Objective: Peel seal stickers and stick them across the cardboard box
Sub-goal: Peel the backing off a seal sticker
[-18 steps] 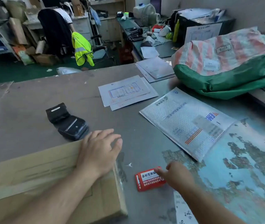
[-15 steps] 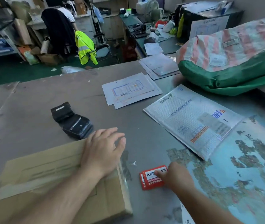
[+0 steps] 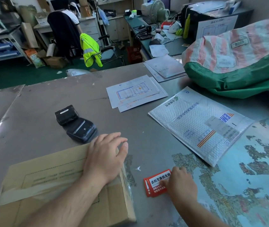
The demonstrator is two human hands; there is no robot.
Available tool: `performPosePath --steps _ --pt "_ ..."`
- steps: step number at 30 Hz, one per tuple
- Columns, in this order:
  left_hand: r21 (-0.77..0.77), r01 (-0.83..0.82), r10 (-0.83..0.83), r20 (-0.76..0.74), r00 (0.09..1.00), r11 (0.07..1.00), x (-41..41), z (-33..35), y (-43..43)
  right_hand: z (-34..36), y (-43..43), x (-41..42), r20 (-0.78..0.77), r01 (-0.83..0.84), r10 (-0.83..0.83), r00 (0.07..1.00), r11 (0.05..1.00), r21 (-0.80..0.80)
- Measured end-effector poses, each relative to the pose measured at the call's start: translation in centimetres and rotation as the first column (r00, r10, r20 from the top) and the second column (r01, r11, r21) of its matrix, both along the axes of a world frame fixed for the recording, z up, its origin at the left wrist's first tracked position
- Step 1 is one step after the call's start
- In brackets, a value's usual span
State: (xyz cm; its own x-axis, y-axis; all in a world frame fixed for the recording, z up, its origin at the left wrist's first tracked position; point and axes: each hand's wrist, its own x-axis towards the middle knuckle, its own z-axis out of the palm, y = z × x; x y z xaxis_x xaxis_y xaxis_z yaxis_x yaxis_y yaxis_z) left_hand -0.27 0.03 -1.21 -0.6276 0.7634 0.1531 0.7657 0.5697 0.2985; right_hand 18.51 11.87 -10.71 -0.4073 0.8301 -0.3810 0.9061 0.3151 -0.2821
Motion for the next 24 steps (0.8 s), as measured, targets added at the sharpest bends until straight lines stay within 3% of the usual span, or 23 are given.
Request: performPosePath --steps 6,8,12,16,21,22,24 --pt "-0.004 0.009 -0.009 -0.003 1.0 1.0 0.0 0.1 -0.1 0.3 0.0 0.1 0.034 -0.028 0.025 0.999 0.998 0.064" --pt "-0.005 0.011 -0.011 -0.001 1.0 1.0 0.0 0.1 -0.1 0.6 0.5 0.4 -0.007 0.038 -0.038 0.999 0.998 -0.044" --pt "0.025 0.017 -0.018 0.019 1.0 1.0 0.1 0.4 -0.2 2.4 1.7 0.8 -0.229 0.092 -0.16 0.96 0.955 -0.283" --pt "0.212 0.009 -0.037 0.129 0.991 0.977 -0.2 1.3 -0.6 7.7 1.7 0.9 -0.515 0.092 -0.309 0.799 0.911 -0.403" --pt "0.371 -0.091 0.045 0.133 0.99 0.924 0.0 3.2 -1.8 15.2 0.1 -0.6 -0.727 -0.093 -0.32 0.607 0.881 -0.465" --pt "0.407 -0.115 0.037 0.194 0.98 0.906 0.1 3.7 -2.0 16.4 -0.3 -1.1 -0.757 -0.132 -0.294 0.584 0.885 -0.446" --pt "0.45 -0.204 -0.041 0.477 0.878 0.87 0.3 5.5 -2.7 18.6 -1.5 -2.4 -0.797 -0.185 -0.229 0.559 0.903 -0.388"
